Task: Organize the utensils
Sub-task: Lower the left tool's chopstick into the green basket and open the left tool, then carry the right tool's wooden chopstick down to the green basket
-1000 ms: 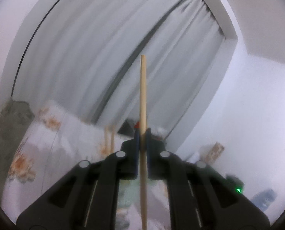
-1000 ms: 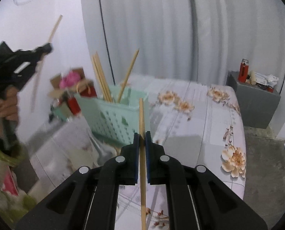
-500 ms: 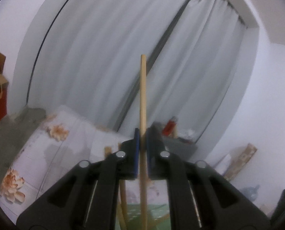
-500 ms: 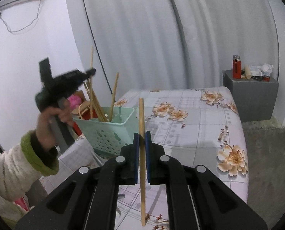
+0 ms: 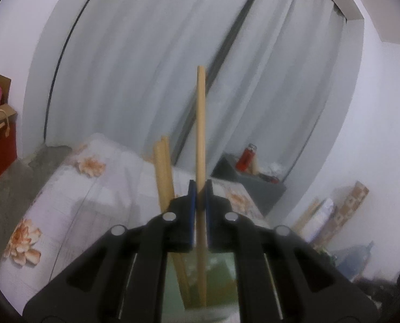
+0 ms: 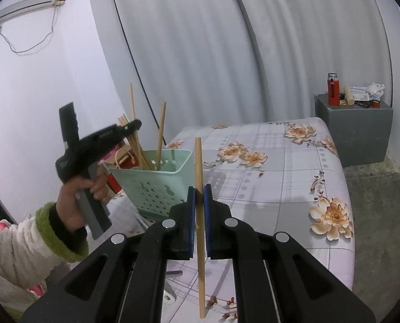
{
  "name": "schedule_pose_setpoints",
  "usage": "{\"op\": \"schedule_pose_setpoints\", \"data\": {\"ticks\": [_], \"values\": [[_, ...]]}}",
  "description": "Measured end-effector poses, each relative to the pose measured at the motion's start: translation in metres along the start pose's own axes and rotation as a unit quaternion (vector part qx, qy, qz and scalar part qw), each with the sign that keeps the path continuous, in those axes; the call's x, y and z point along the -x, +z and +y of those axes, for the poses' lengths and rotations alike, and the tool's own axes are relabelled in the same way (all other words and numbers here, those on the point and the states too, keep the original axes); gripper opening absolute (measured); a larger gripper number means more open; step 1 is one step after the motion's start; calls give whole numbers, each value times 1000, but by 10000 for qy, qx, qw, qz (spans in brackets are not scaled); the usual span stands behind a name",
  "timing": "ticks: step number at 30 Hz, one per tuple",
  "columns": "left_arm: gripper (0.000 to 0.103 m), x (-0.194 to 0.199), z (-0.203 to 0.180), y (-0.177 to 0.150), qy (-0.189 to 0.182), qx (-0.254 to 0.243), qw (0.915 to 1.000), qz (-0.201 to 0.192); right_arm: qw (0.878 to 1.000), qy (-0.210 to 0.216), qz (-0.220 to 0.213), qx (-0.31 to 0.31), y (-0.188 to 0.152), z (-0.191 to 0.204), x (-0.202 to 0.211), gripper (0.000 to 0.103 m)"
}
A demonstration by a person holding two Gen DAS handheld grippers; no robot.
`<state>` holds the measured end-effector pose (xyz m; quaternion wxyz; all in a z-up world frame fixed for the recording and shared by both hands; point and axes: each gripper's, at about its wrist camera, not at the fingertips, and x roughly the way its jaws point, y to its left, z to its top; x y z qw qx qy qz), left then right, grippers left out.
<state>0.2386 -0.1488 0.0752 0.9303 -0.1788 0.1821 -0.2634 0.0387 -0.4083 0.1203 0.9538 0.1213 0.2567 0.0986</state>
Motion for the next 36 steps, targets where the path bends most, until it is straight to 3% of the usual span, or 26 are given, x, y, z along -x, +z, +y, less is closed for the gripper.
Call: {"op": "schedule_pose_setpoints", "data": {"ticks": [4, 7, 11, 14, 24, 30, 36], "values": [[7, 16, 3, -8, -161, -20, 9998, 126, 10000, 19, -77, -25, 2, 4, 5, 6], [25, 33, 4, -9, -257, -52, 9996, 137, 9998, 20, -175, -9, 7, 10, 12, 6], [39, 67, 5, -9, -371, -113, 9992, 63, 9993, 44, -362, 41, 17, 19, 22, 6], [43, 86, 10, -11, -368, -112, 9993, -26, 9988, 57, -469, 104, 24, 27, 26, 6], [50, 141, 52, -27, -60, 158, 9998, -101, 9958, 265, -801, 348, 59, 61, 33, 6], [51, 159, 79, -49, 168, 378, 9991, 127, 9900, 532, -1207, 504, 103, 84, 34, 6], [53, 174, 97, -70, 339, 427, 9978, 368, 9851, 673, -1504, 499, 150, 100, 8, 6]]}}
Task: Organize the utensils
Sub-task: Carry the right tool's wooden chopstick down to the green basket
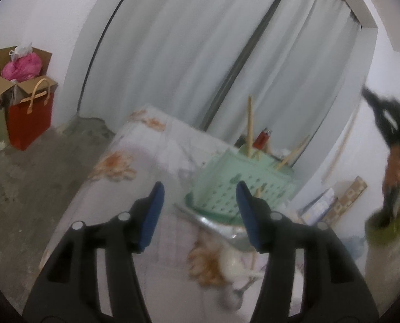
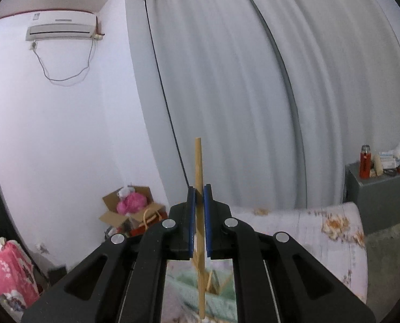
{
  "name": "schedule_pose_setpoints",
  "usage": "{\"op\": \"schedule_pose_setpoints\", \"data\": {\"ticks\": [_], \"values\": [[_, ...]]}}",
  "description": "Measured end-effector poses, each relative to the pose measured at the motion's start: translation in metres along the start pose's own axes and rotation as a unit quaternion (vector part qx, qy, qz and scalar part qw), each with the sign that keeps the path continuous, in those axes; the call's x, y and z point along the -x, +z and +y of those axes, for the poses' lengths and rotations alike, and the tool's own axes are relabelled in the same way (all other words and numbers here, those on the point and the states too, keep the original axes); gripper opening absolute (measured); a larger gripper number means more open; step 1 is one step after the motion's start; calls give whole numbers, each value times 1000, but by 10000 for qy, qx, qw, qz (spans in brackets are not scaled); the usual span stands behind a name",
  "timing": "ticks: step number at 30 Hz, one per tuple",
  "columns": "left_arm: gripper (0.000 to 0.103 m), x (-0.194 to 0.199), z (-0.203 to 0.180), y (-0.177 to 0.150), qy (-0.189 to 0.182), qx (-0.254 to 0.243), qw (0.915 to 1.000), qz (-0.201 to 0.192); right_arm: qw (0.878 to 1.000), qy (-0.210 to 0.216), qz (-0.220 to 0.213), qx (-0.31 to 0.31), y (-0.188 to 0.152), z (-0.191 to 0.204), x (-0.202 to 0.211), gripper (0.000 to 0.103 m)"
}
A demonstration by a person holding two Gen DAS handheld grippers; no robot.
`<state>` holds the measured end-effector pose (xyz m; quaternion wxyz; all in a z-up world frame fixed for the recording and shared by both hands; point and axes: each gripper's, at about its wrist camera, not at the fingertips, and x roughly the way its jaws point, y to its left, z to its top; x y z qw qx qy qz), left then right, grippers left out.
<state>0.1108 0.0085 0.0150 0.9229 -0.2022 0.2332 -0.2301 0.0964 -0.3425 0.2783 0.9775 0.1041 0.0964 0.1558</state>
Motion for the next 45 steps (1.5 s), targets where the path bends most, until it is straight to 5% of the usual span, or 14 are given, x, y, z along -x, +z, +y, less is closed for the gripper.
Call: {"op": "schedule_pose_setpoints", "data": {"ticks": [8, 19, 24, 27, 31, 38, 45], "values": [[55, 16, 23, -17, 215, 35, 9997, 107, 9994, -320, 17, 91, 6, 4, -62, 6], [55, 15, 34, -17, 274, 95, 9995, 85, 9964, -746, 371, -133, -34, -14, -122, 6], [56, 12, 38, -18, 293, 157, 9994, 115, 9913, -903, 912, -292, -69, -27, -139, 7], [56, 12, 39, -18, 286, 167, 9994, 115, 9875, -1115, 1107, -155, -87, -29, -139, 9], [57, 13, 40, -18, 263, 189, 9994, 108, 9833, -1226, 1338, -163, -91, -31, -129, 36], [58, 13, 36, -20, 218, 170, 9996, 105, 9823, -1385, 1236, -245, -84, -35, -103, 39], [58, 13, 38, -20, 234, 195, 9995, 88, 9816, -789, 1668, -488, -91, -20, -91, 39]]}}
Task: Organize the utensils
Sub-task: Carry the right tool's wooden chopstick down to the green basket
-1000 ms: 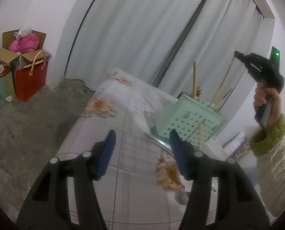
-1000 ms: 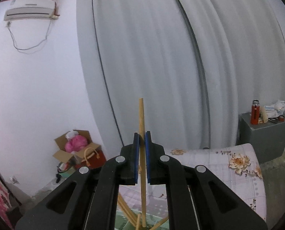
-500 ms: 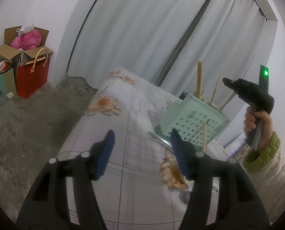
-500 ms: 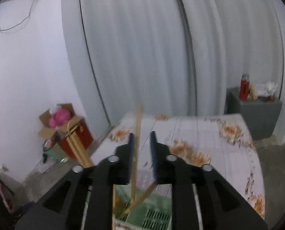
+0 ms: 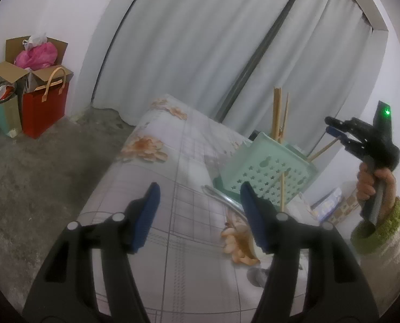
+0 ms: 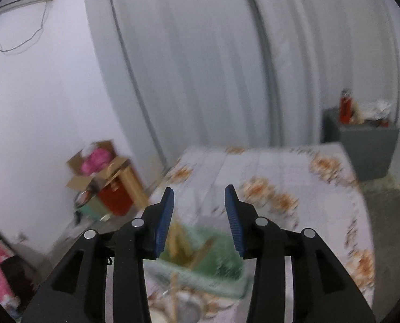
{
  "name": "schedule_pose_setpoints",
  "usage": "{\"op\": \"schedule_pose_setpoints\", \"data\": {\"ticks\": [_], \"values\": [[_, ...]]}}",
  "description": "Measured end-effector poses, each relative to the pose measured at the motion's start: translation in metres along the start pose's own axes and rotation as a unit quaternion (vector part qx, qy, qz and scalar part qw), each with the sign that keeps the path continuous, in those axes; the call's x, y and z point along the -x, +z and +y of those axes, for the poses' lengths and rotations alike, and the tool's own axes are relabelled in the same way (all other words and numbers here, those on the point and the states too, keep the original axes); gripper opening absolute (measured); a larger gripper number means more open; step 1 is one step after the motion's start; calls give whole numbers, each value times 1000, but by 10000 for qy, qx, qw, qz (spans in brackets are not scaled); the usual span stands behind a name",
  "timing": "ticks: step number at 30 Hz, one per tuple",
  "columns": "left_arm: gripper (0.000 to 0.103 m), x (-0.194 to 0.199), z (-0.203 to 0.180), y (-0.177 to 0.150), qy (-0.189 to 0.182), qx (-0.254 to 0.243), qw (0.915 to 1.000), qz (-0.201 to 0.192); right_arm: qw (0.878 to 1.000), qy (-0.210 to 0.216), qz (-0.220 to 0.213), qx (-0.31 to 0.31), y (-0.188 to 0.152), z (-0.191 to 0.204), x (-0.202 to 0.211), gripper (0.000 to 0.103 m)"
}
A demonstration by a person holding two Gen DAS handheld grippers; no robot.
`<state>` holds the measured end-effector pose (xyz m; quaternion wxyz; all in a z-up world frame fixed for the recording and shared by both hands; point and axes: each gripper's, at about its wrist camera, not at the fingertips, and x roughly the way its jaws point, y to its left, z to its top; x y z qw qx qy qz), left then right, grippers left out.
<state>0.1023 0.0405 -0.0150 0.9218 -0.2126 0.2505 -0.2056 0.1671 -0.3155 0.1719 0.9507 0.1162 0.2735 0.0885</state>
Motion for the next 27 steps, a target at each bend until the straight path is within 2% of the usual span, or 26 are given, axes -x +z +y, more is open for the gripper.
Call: {"op": "schedule_pose_setpoints", "data": {"ticks": [4, 9, 13, 20, 23, 27], "values": [[58, -1, 0, -1, -23, 16, 10000, 18, 9962, 382, 751, -198, -26, 9, -16, 39], [58, 1, 2, -1, -27, 26, 10000, 19, 9883, 369, 1445, -302, -68, 18, -34, 39], [58, 1, 2, -1, -32, 11, 10000, 1, 9856, 386, 1612, -332, -89, 25, -35, 39], [58, 1, -2, -1, -81, -21, 10000, 44, 9788, 180, 2028, -202, -123, 27, -53, 37], [58, 1, -5, -1, -107, -52, 9999, 47, 9756, 94, 2187, -151, -133, 27, -64, 30], [58, -3, -9, 0, -132, -107, 9998, 96, 9742, 138, 2246, -176, -138, 24, -70, 16]]}}
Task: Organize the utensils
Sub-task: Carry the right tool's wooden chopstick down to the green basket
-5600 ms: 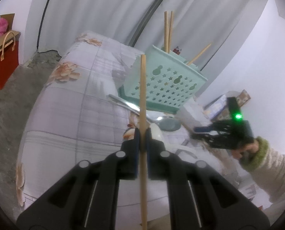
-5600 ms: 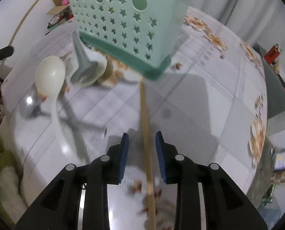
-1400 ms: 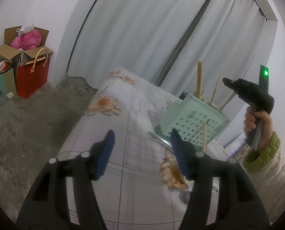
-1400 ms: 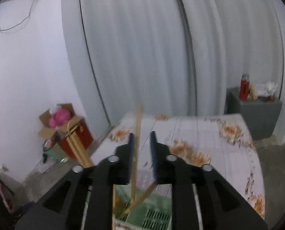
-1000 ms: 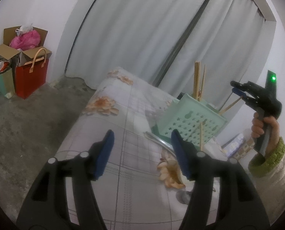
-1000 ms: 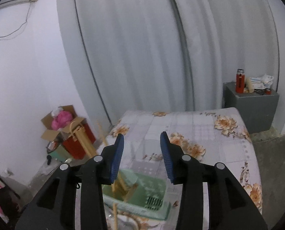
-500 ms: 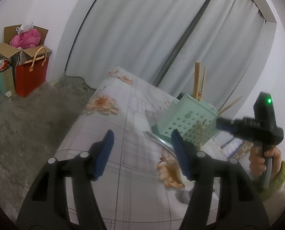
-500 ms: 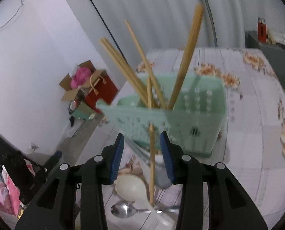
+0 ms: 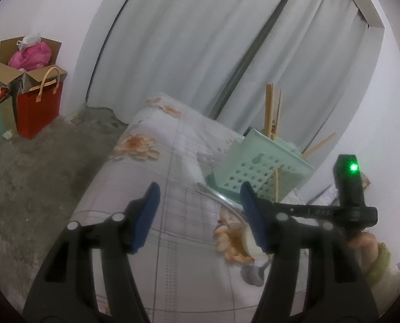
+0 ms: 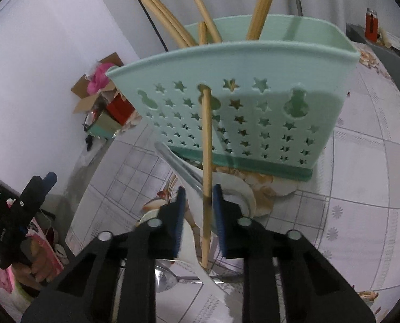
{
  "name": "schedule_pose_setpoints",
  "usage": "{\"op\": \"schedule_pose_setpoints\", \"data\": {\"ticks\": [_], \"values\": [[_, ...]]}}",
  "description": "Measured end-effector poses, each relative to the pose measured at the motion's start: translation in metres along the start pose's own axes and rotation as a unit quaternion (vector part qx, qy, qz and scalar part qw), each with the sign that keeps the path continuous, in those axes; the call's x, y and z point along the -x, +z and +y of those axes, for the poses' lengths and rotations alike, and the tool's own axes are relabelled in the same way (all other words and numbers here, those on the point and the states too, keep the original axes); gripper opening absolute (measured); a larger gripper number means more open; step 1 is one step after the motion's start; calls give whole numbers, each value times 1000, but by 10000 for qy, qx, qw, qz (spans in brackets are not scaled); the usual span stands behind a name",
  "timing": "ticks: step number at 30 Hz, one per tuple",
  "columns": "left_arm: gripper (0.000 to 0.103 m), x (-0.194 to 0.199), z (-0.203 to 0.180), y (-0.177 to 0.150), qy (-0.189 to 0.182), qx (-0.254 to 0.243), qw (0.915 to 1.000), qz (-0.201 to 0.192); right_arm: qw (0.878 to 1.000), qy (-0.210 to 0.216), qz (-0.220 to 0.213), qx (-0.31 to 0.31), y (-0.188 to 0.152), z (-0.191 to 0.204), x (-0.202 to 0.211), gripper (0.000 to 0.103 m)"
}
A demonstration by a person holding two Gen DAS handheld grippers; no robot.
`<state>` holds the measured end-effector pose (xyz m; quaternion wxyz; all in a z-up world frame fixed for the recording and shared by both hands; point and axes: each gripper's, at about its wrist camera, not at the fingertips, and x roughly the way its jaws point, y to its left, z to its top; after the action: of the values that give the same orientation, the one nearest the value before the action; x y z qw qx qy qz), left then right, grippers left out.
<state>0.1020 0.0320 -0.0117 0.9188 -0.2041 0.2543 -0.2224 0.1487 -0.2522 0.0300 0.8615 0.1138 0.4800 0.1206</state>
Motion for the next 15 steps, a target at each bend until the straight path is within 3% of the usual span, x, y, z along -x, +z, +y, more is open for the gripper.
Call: {"op": "schedule_pose_setpoints", "data": {"ticks": [3, 15], "values": [[58, -4, -5, 2, -24, -56, 10000, 33, 10000, 15, -46, -16, 0, -2, -4, 7], [58, -20, -34, 8, -213, -326, 9992, 102, 9980, -123, -618, 102, 7, 0, 4, 6]]}}
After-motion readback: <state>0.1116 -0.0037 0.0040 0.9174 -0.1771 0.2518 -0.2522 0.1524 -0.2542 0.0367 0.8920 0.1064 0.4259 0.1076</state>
